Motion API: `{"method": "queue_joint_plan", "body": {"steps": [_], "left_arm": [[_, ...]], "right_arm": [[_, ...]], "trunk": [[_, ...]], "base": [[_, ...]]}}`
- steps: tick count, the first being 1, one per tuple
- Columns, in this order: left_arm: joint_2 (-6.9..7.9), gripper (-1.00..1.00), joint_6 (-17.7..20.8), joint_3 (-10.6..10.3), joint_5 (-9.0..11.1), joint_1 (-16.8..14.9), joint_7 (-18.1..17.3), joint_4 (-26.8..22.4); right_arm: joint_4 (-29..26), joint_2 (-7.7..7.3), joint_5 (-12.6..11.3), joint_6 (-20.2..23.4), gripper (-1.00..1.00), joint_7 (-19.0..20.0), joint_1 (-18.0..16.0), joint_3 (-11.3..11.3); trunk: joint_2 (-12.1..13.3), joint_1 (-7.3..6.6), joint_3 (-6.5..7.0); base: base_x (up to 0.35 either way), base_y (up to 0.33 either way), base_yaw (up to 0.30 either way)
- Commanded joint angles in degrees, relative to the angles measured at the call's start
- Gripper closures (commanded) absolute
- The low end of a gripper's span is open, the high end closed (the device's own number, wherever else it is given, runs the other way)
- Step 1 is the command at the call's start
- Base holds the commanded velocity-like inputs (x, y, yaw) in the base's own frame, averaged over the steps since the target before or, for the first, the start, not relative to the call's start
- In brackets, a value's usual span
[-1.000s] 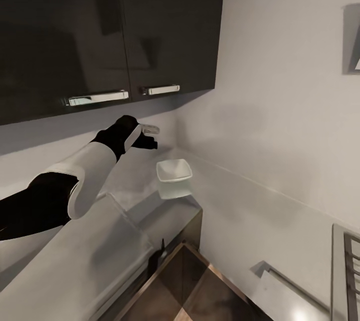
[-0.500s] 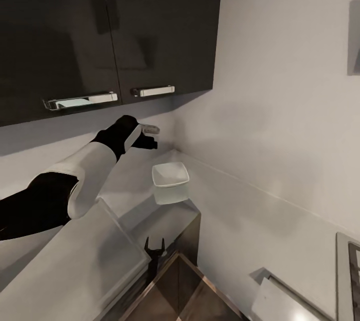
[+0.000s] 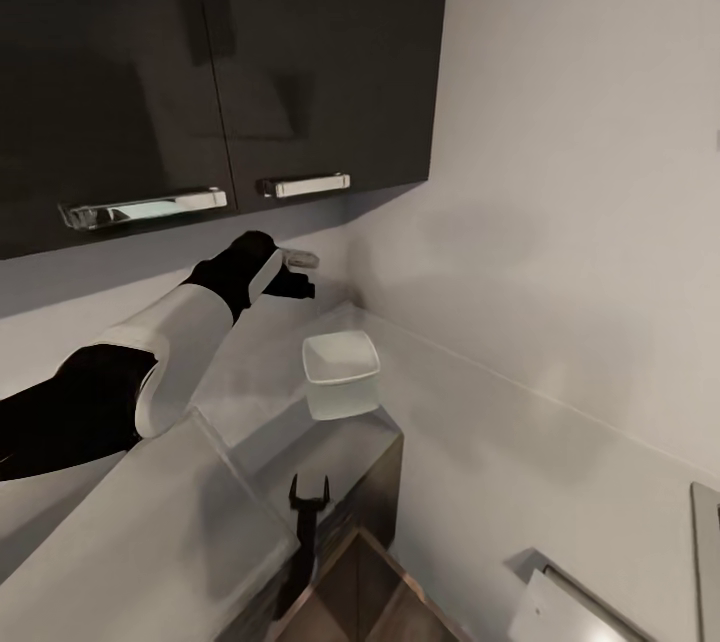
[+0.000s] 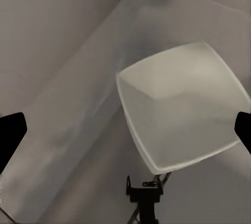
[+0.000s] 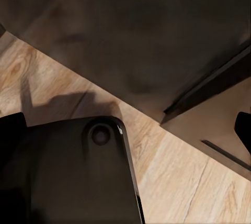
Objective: In the kitchen, take the Vidalia onion out of the sink, dice it on the chopping board with the paring knife, put the diced onion into the bowl on the countertop, then place both the paring knife and the chopping board into the sink.
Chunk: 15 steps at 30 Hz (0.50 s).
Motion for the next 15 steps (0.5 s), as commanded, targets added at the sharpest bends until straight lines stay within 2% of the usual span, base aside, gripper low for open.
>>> {"method": "queue_joint_plan", "body": {"steps": [1,15], "left_arm": [[0.02,-1.0,0.2,-0.4,0.2,0.0,0.1,-0.1],[-0.01,-1.0,0.2,-0.4,0.2,0.0,0.0,-0.1]], "right_arm": [[-0.1,0.02,0.0,0.0,-1.0,-0.3,0.0,0.1],[-0.1,0.02,0.0,0.0,-1.0,-0.3,0.0,0.1]], "trunk": [[-0.1,0.05,-0.12],[-0.1,0.05,-0.12]], "base": [[0.097,0.027,0.0],[0.014,0.004,0.0]]}}
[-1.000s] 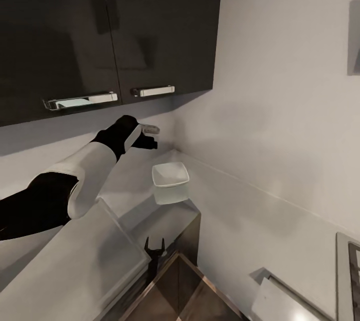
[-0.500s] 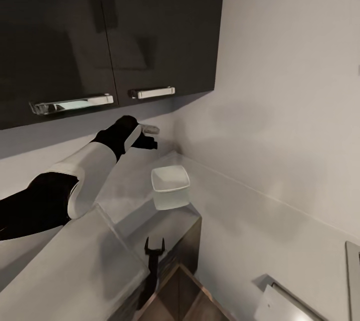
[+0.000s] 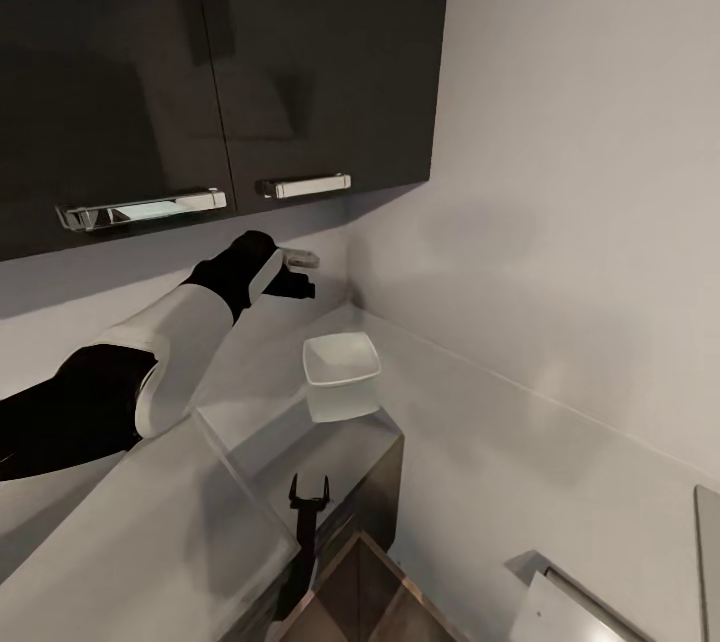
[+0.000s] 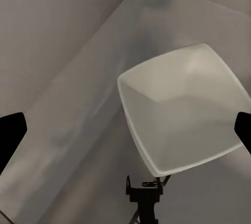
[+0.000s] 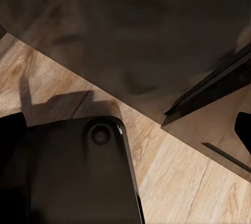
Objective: In the kitchen, take the Vidalia onion out of the sink, dice it on the chopping board with the paring knife, put the diced onion into the bowl on the countertop, then place both the paring knife and the chopping board into the sink.
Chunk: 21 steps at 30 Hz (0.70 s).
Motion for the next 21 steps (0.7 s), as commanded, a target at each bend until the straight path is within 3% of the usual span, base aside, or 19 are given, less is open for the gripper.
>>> {"method": "queue_joint_plan", "body": {"steps": [1,21], "left_arm": [[0.02,-1.0,0.2,-0.4,0.1,0.0,0.0,-0.1],[0.1,-1.0,0.0,-0.3,0.1,2.0,0.0,-0.2]], "right_arm": [[-0.1,0.02,0.0,0.0,-1.0,-0.3,0.0,0.1],[-0.1,0.02,0.0,0.0,-1.0,-0.2,0.0,0.1]], "trunk": [[-0.1,0.04,-0.12],[-0.1,0.04,-0.12]], "base": [[0.0,0.0,0.0],[0.0,0.0,0.0]]}}
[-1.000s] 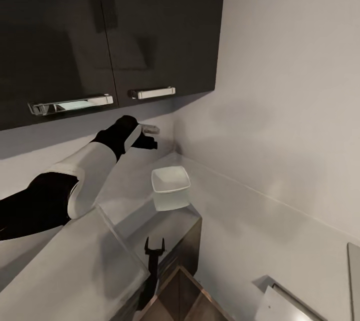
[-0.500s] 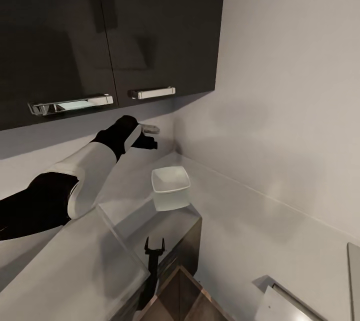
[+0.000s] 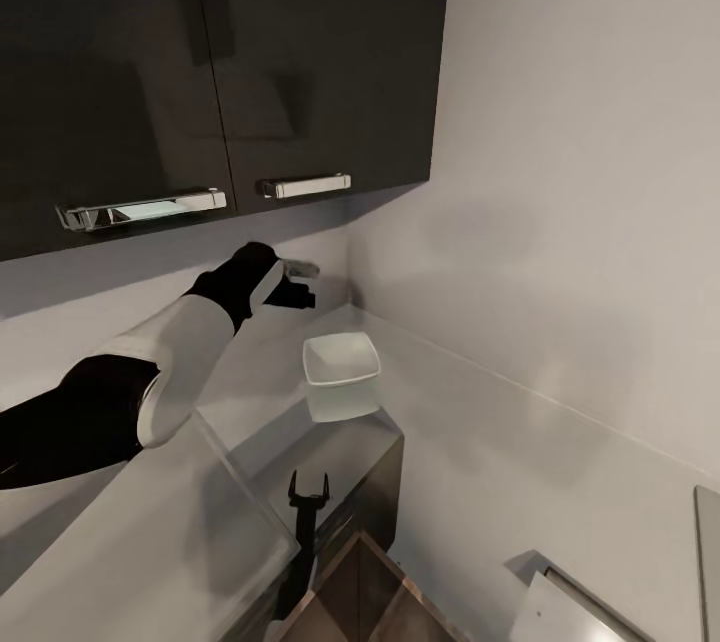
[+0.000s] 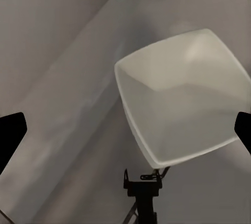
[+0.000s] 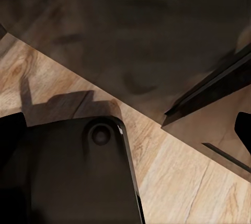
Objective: In the kitchen, take the Vidalia onion out of the sink, dice it on the chopping board with the paring knife, put the diced onion into the bowl on the countertop, then place both the paring knife and the chopping board into the sink.
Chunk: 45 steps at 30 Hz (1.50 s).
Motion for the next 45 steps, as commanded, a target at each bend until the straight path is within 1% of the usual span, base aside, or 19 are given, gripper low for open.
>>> {"method": "queue_joint_plan", "body": {"steps": [1,9,18,20,22,23,24,25,26,29,31,38,41,45], "left_arm": [[0.03,-1.0,0.2,-0.4,0.2,0.0,0.0,0.0],[0.04,-1.0,0.1,-0.4,0.2,0.0,0.0,0.0],[0.55,-1.0,0.0,0.0,0.2,0.7,0.0,-0.4],[0.56,-1.0,-0.1,0.5,0.2,0.7,0.0,-0.5],[0.57,-1.0,-0.1,1.8,0.2,0.7,0.0,-0.6],[0.57,-1.0,-0.1,3.2,0.2,0.7,0.0,-0.8],[0.6,-1.0,-0.1,5.6,0.2,0.7,0.0,-1.7],[0.61,-1.0,-0.1,6.4,0.2,0.7,0.0,-2.1],[0.64,-1.0,-0.1,8.5,0.2,0.7,0.0,-3.5],[0.62,-1.0,-0.1,10.1,0.2,0.7,0.0,-5.3],[0.59,-1.0,-0.1,10.6,0.2,0.7,0.0,-6.0],[0.64,-1.0,-0.3,10.9,0.2,0.7,0.0,-7.4],[0.65,-1.0,-1.6,10.9,0.2,0.7,0.0,-7.4],[0.64,-1.0,-4.6,10.9,0.2,0.7,0.0,-7.1]], "right_arm": [[-0.1,0.02,0.0,0.0,-1.0,-0.3,0.0,0.0],[-0.1,0.03,0.0,0.0,-1.0,0.0,0.0,0.1],[-0.1,0.03,0.0,0.0,-1.0,0.4,0.0,0.1],[-0.1,0.03,0.0,0.0,-1.0,0.4,0.0,0.1],[-0.1,0.0,0.0,0.0,-1.0,0.4,0.0,0.1],[-0.1,0.01,0.0,0.0,-1.0,0.4,0.0,0.1],[-0.1,0.01,0.0,0.0,-1.0,0.4,0.0,0.0],[-0.1,0.01,0.0,0.0,-1.0,0.4,0.0,0.0],[-0.1,0.02,0.0,0.0,-1.0,0.4,0.0,0.0],[-0.1,-0.03,0.0,0.0,-1.0,0.4,0.0,-0.1],[-0.1,-0.05,0.0,0.0,-1.0,0.4,0.0,-0.1],[-0.1,0.01,0.0,0.0,-1.0,0.4,0.0,-0.1],[-0.1,0.02,0.0,0.0,-1.0,0.4,0.0,0.0],[-0.1,0.02,0.0,0.0,-1.0,0.4,0.0,0.0]], "trunk": [[-0.1,0.04,-0.12],[-0.1,0.04,-0.21],[-0.1,0.04,-0.93],[-0.1,0.04,-1.11],[-0.1,0.04,-1.3],[-0.1,0.04,-1.39],[-0.1,0.04,-1.48],[-0.1,0.04,-1.57],[-0.1,0.04,-1.66],[-0.1,0.04,-1.93],[-0.1,0.04,-2.12],[-0.1,0.04,-2.76],[-0.1,0.04,-3.03],[-0.1,0.04,-3.4]], "base": [[0.0,0.0,0.0],[0.0,0.0,0.0],[0.0,0.0,0.0],[0.0,0.0,0.0],[0.0,0.0,0.0],[0.0,0.0,0.0],[0.0,0.0,0.0],[0.0,0.0,0.0],[0.0,0.0,0.0],[0.0,0.0,0.0],[0.0,0.0,0.0],[0.0,0.0,0.0],[0.0,0.0,0.0],[0.0,0.0,0.0]]}}
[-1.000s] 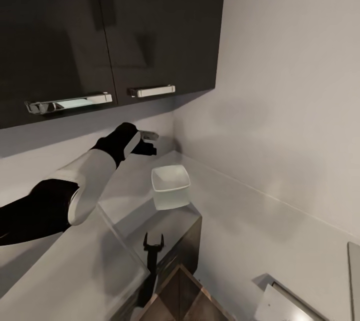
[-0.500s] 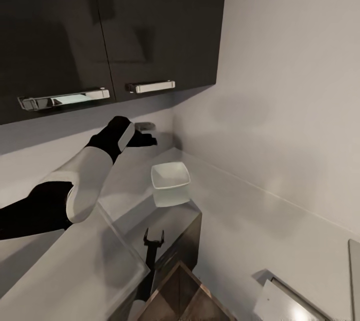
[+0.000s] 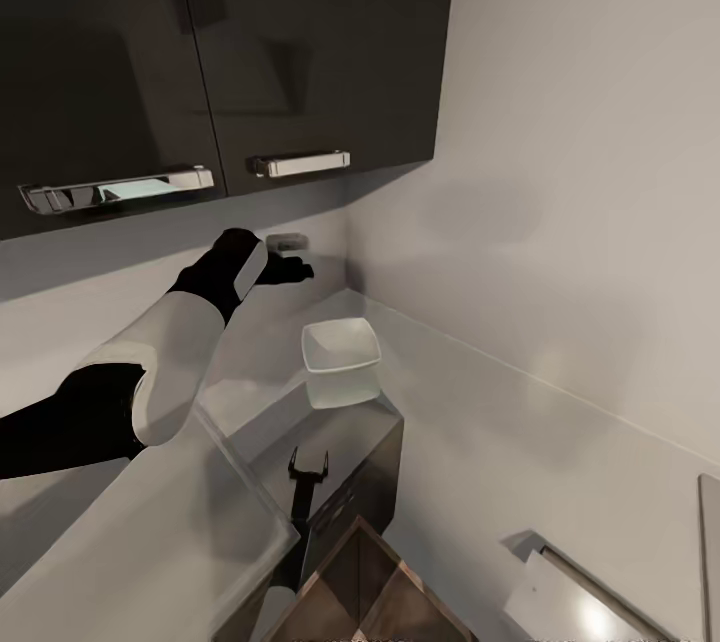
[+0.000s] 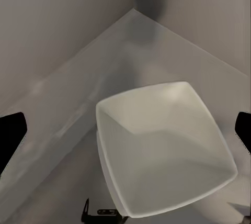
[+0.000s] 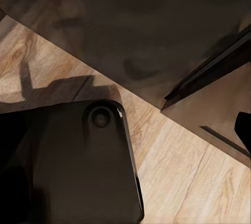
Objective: In the kitchen, take the Vidalia onion out of the sink, dice it on the chopping board with the paring knife, put the diced onion into the bowl on the countertop, then place both the paring knife and the chopping board into the sink.
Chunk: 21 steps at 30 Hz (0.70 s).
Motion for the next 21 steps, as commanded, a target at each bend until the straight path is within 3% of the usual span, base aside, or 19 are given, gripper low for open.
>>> {"method": "queue_joint_plan", "body": {"steps": [1,21], "left_arm": [[-0.04,-1.0,0.0,0.3,0.1,0.0,0.0,0.0],[0.04,-1.0,-1.4,0.3,0.1,0.0,0.0,-0.2]], "right_arm": [[-0.1,0.02,0.0,0.0,-1.0,-0.3,0.0,0.1],[-0.1,0.02,0.0,0.0,-1.0,-0.3,0.0,0.2]], "trunk": [[-0.1,0.03,-0.21],[-0.1,0.03,-2.04]], "base": [[0.0,0.0,0.0],[0.0,0.0,0.0]]}}
